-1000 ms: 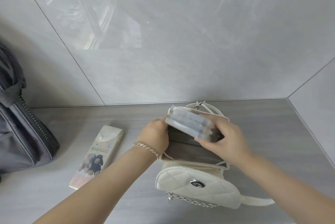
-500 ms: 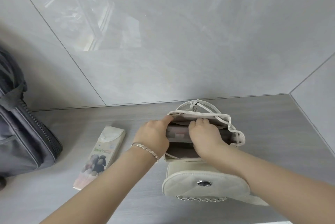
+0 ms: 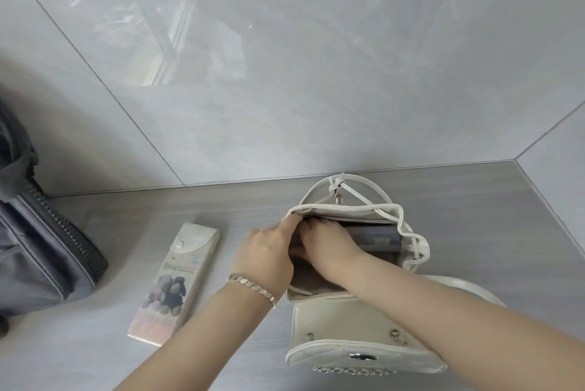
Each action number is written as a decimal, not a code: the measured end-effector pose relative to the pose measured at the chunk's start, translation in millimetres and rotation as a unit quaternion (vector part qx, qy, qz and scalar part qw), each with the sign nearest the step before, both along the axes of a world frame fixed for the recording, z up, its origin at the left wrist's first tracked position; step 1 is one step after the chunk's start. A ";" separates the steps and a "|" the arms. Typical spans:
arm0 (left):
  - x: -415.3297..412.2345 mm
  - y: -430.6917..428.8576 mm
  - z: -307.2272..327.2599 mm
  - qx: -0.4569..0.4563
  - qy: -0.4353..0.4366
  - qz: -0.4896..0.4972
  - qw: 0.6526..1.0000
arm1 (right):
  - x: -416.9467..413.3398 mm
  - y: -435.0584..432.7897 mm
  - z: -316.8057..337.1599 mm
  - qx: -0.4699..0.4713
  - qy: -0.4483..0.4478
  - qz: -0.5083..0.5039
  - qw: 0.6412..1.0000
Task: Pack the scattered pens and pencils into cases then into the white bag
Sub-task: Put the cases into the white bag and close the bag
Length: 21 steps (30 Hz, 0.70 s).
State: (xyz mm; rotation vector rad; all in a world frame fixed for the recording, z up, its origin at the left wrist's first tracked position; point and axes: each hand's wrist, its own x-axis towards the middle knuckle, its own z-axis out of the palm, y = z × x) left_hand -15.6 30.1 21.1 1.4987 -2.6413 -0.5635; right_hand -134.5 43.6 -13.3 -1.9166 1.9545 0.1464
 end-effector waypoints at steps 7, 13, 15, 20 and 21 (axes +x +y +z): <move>-10.8 -14.4 1.2 0.034 -0.012 0.029 0.999 | -13.4 -13.8 -1.3 0.077 -0.047 -0.070 0.993; -6.4 -12.2 2.7 0.024 -0.018 0.026 0.999 | -51.6 21.0 9.3 0.140 0.089 -0.168 0.972; -8.4 -10.7 -3.7 0.023 -0.021 0.025 0.999 | -55.2 20.1 5.8 0.178 0.078 -0.183 0.964; -11.9 -4.4 -8.6 -0.001 -0.070 0.013 0.997 | -54.8 13.9 0.5 0.185 0.050 -0.211 0.958; -10.7 -5.0 -7.2 -0.012 -0.064 0.007 0.998 | -54.5 15.9 0.9 0.181 0.049 -0.216 0.958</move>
